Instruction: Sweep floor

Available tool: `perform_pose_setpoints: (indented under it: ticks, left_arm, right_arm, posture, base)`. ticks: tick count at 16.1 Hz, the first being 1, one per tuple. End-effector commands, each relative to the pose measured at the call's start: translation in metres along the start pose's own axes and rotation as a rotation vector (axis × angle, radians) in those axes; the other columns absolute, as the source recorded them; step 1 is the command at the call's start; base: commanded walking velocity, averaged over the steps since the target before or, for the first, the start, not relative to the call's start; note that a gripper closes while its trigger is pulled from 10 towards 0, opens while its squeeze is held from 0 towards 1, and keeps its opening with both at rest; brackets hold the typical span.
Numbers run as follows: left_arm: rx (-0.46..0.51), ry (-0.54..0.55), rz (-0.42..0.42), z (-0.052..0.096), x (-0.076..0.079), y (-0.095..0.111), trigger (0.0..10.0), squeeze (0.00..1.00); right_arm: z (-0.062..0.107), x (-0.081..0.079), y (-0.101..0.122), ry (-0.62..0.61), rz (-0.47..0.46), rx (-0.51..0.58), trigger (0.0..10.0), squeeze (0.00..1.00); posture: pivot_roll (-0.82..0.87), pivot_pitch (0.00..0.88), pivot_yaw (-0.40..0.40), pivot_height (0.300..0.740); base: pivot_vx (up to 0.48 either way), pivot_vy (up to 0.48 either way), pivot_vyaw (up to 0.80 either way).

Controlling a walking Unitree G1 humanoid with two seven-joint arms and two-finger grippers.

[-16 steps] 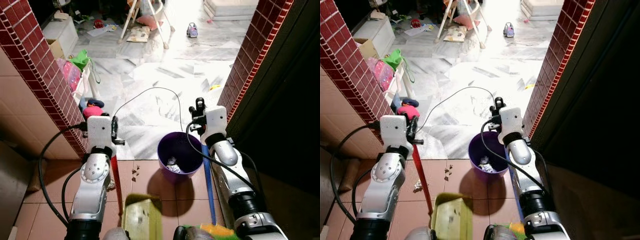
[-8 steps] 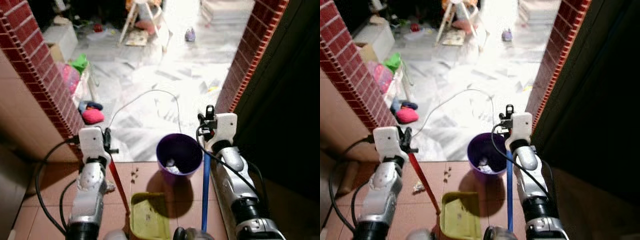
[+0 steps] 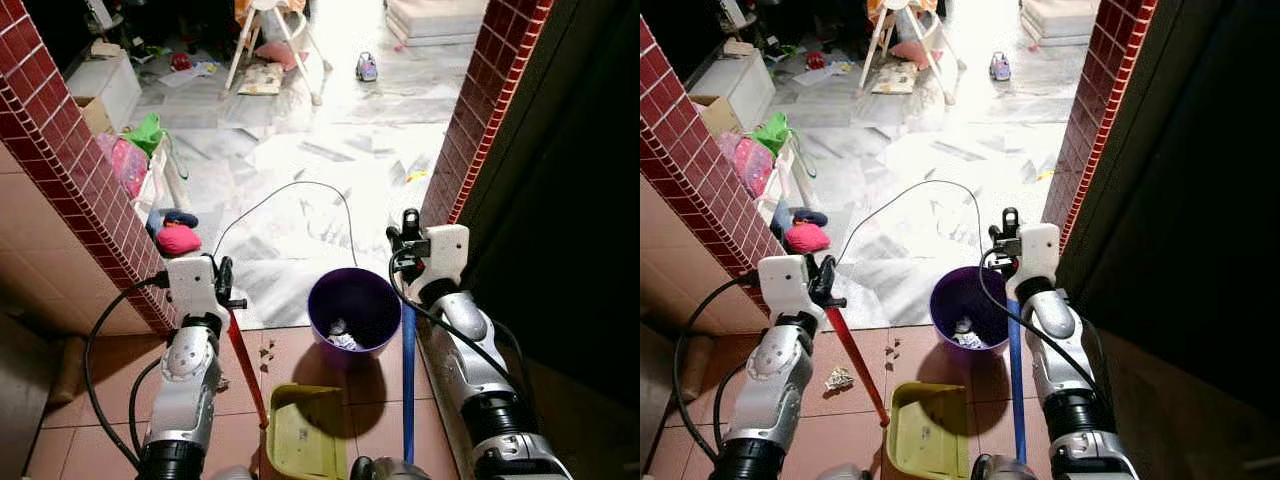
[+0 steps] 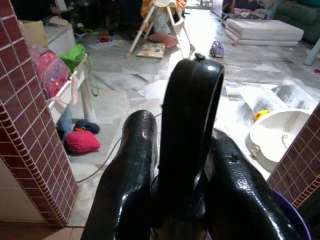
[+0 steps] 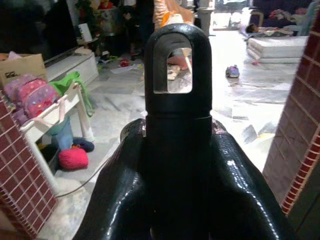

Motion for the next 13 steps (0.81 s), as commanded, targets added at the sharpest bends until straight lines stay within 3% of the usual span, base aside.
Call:
perform_pose_setpoints:
  ticks: [1,4,13]
  left_arm:
    - [-0.022,-0.014,0.017,0.003,0.005,-0.005,10.0,0.0]
    - [-0.012,-0.026,-0.004,0.006,0.01,-0.003,10.0,0.0]
    - [0.003,-0.102,0.007,0.005,0.032,0.002,10.0,0.0]
  right_arm:
    - [-0.006,-0.015,0.012,0.039,-0.063,0.048,10.0,0.0]
    - [-0.005,-0.016,0.014,0.048,-0.075,0.071,10.0,0.0]
    - [-0.01,-0.01,0.02,0.043,-0.041,0.076,10.0,0.0]
  posture:
    - [-0.06,0.0,0.035,0.74]
    - [-0.06,0.0,0.035,0.74]
    - [-0.07,0.0,0.03,0.74]
  base:
    - [0.0,0.0,0.0]
    - [0.0,0.09,0.0]
    - [0.0,0.48,0.0]
Point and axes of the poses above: a point about 5 cm out from each wrist's last joint towards the gripper, its own z axis pointing back from the gripper into the wrist, its own y axis along the axis of the wrist's last joint, x = y × z, the point moved 6 cm from there along -z, pointing out of the wrist towards the gripper, and after that the axes turned 15 degrees about -z, right-handed, at the moved point
